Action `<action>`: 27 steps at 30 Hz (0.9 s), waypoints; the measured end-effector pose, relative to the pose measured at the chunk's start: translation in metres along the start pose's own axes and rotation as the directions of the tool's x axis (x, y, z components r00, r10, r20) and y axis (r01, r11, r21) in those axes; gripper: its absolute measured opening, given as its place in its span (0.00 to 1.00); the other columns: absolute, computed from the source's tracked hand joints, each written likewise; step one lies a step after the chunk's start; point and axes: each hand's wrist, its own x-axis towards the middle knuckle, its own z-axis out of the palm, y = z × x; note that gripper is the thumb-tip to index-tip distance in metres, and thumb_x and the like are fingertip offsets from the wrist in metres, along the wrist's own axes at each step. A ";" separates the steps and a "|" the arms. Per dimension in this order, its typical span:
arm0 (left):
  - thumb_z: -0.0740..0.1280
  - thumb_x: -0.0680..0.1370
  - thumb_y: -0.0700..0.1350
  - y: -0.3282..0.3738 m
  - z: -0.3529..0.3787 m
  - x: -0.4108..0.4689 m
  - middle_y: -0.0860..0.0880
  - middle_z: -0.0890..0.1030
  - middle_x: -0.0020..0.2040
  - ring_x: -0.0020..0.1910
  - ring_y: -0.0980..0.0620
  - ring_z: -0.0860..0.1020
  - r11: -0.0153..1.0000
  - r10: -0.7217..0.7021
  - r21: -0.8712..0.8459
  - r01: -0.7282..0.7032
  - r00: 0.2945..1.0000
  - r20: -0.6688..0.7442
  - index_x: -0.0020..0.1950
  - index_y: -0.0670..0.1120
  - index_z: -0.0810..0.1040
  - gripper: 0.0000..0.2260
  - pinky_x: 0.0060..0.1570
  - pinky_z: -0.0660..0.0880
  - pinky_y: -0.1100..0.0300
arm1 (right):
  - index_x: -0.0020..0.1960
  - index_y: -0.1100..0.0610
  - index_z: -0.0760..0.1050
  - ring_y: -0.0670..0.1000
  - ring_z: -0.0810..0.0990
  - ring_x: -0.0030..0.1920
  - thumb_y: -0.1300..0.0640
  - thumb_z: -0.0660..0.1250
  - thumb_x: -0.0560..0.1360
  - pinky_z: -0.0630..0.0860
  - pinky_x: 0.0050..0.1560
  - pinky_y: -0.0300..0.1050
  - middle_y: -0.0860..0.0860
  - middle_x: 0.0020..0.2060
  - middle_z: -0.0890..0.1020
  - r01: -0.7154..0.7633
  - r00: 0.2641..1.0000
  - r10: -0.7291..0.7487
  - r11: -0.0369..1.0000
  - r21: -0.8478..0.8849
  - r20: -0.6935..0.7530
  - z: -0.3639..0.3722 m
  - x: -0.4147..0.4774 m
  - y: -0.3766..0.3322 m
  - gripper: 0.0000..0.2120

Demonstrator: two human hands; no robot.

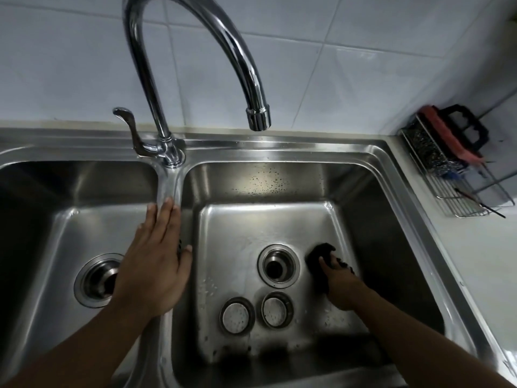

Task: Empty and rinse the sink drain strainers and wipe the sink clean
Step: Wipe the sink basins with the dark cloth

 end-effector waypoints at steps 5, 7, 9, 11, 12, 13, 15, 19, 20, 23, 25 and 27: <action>0.47 0.79 0.57 0.002 -0.003 0.000 0.46 0.46 0.82 0.81 0.44 0.43 0.999 0.005 0.054 -0.006 1.000 0.012 0.81 0.41 0.49 0.34 0.77 0.55 0.44 | 0.82 0.57 0.37 0.64 0.54 0.79 0.54 0.68 0.78 0.58 0.78 0.54 0.63 0.79 0.36 -0.007 0.995 0.003 0.999 0.034 0.096 0.016 -0.022 -0.007 0.46; 0.47 0.78 0.56 0.002 -0.004 0.001 0.44 0.48 0.82 0.80 0.42 0.45 0.995 0.003 0.096 -0.004 1.000 0.015 0.81 0.40 0.51 0.34 0.77 0.55 0.43 | 0.82 0.58 0.37 0.64 0.55 0.79 0.55 0.67 0.79 0.59 0.77 0.53 0.64 0.79 0.36 -0.026 0.993 0.017 0.997 0.073 0.116 0.015 -0.026 -0.011 0.45; 0.47 0.78 0.56 0.003 -0.004 0.001 0.42 0.49 0.81 0.80 0.40 0.47 0.991 0.008 0.132 -0.010 1.000 0.013 0.81 0.39 0.52 0.34 0.76 0.56 0.43 | 0.82 0.58 0.37 0.65 0.58 0.78 0.54 0.66 0.79 0.60 0.76 0.54 0.65 0.79 0.39 -0.049 0.996 0.041 0.993 0.105 0.083 0.013 -0.029 -0.012 0.45; 0.48 0.78 0.55 0.005 -0.005 0.002 0.40 0.52 0.81 0.80 0.38 0.50 0.986 0.009 0.169 -0.011 1.000 0.008 0.80 0.37 0.53 0.34 0.75 0.57 0.42 | 0.82 0.58 0.38 0.65 0.59 0.78 0.55 0.66 0.79 0.61 0.76 0.55 0.64 0.80 0.42 -0.062 0.998 0.059 0.993 0.100 0.031 0.009 -0.029 -0.016 0.44; 0.49 0.78 0.54 0.005 -0.005 0.003 0.39 0.53 0.81 0.79 0.37 0.51 0.982 0.008 0.187 -0.009 1.000 0.010 0.80 0.36 0.54 0.34 0.75 0.58 0.41 | 0.82 0.58 0.40 0.65 0.58 0.78 0.56 0.66 0.79 0.61 0.76 0.56 0.63 0.80 0.44 -0.067 0.998 0.067 0.992 0.107 0.006 0.007 -0.028 -0.019 0.43; 0.50 0.77 0.53 0.006 -0.006 0.004 0.37 0.54 0.80 0.79 0.36 0.53 0.979 0.011 0.204 -0.013 1.000 0.014 0.79 0.35 0.55 0.34 0.74 0.59 0.41 | 0.82 0.58 0.41 0.65 0.58 0.78 0.58 0.66 0.79 0.61 0.76 0.57 0.63 0.80 0.47 -0.074 0.997 0.077 0.994 0.085 -0.025 0.006 -0.027 -0.021 0.42; 0.53 0.76 0.51 0.009 -0.005 0.006 0.35 0.55 0.79 0.78 0.34 0.55 0.971 0.012 0.239 -0.016 1.000 0.020 0.78 0.32 0.56 0.34 0.74 0.60 0.40 | 0.82 0.59 0.44 0.64 0.60 0.77 0.60 0.66 0.79 0.63 0.76 0.57 0.63 0.79 0.52 -0.067 0.995 0.071 0.996 0.066 -0.064 0.003 -0.021 -0.025 0.41; 0.61 0.78 0.47 0.023 0.002 0.012 0.33 0.49 0.80 0.79 0.35 0.48 0.967 -0.051 0.253 0.036 0.997 0.052 0.79 0.31 0.50 0.36 0.77 0.54 0.41 | 0.80 0.61 0.55 0.64 0.65 0.74 0.58 0.56 0.83 0.66 0.73 0.56 0.62 0.77 0.61 -0.033 0.989 0.033 0.999 0.001 -0.142 0.000 -0.010 -0.032 0.27; 0.62 0.78 0.47 0.025 0.003 0.012 0.33 0.48 0.80 0.80 0.35 0.46 0.967 -0.067 0.251 0.053 0.997 0.047 0.79 0.32 0.48 0.37 0.77 0.53 0.41 | 0.80 0.62 0.56 0.62 0.64 0.75 0.59 0.58 0.83 0.65 0.73 0.54 0.62 0.78 0.60 -0.064 0.988 0.070 0.997 0.047 -0.140 0.000 -0.008 -0.033 0.27; 0.63 0.77 0.47 0.025 0.006 0.011 0.34 0.48 0.80 0.80 0.36 0.46 0.971 -0.073 0.229 0.066 0.997 0.024 0.79 0.33 0.49 0.38 0.77 0.52 0.42 | 0.80 0.60 0.56 0.58 0.64 0.76 0.58 0.68 0.77 0.65 0.74 0.50 0.60 0.79 0.56 -0.103 0.984 0.116 0.990 0.100 -0.133 -0.010 -0.009 -0.039 0.35; 0.64 0.76 0.47 0.022 0.006 0.010 0.33 0.51 0.80 0.79 0.35 0.48 0.976 -0.054 0.214 0.050 0.998 0.015 0.79 0.32 0.51 0.38 0.77 0.53 0.41 | 0.81 0.58 0.56 0.58 0.63 0.77 0.56 0.69 0.77 0.63 0.76 0.50 0.59 0.79 0.56 -0.088 0.989 0.099 0.991 0.104 -0.108 -0.012 -0.009 -0.035 0.37; 0.64 0.76 0.47 0.019 0.006 0.009 0.33 0.52 0.79 0.79 0.35 0.49 0.979 -0.034 0.199 0.032 0.999 0.010 0.78 0.32 0.52 0.38 0.77 0.54 0.41 | 0.80 0.59 0.56 0.58 0.64 0.76 0.56 0.67 0.78 0.63 0.75 0.49 0.59 0.79 0.58 -0.083 0.989 0.091 0.994 0.072 -0.116 -0.014 -0.009 -0.031 0.35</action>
